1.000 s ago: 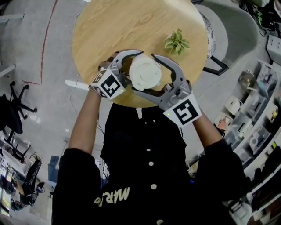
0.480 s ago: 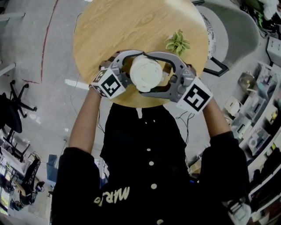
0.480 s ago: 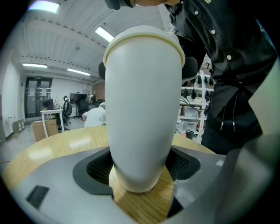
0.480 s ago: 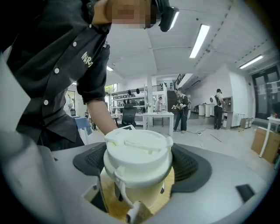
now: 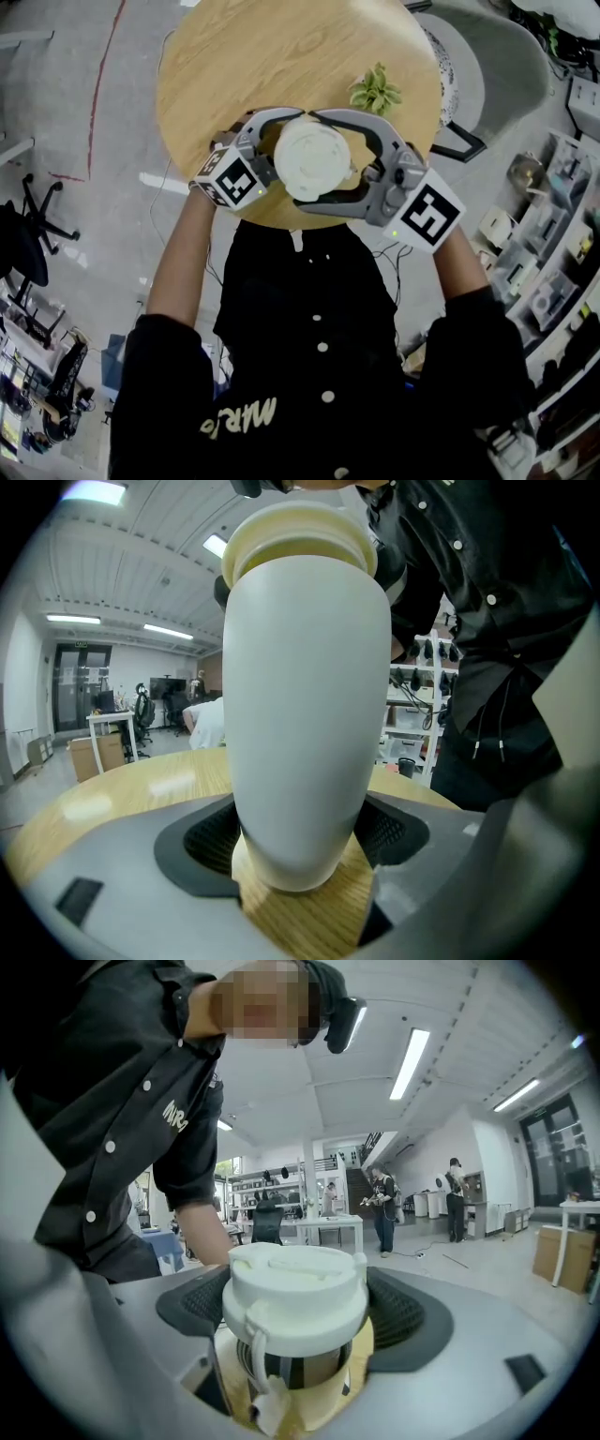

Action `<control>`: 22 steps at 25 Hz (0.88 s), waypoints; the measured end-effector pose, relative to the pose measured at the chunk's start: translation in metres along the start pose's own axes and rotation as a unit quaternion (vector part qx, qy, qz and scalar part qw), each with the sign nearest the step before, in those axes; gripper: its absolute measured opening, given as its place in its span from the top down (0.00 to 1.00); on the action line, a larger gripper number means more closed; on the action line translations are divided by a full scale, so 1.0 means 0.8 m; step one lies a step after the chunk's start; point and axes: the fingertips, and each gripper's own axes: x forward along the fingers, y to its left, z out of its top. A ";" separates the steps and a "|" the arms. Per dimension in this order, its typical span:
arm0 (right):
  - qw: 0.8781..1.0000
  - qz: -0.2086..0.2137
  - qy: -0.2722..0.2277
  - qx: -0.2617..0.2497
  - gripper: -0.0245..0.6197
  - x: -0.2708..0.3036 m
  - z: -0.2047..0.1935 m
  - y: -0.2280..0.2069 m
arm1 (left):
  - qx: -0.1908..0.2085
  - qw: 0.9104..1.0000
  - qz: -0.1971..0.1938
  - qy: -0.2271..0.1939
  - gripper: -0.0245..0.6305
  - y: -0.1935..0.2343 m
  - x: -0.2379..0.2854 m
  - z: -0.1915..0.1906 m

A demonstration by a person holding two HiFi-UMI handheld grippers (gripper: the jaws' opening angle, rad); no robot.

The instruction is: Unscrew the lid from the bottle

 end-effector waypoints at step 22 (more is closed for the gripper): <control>0.927 -0.359 -0.102 0.025 0.25 -0.231 0.232 -0.060 | -0.019 0.956 0.292 -0.025 0.87 -0.033 -0.241 0.220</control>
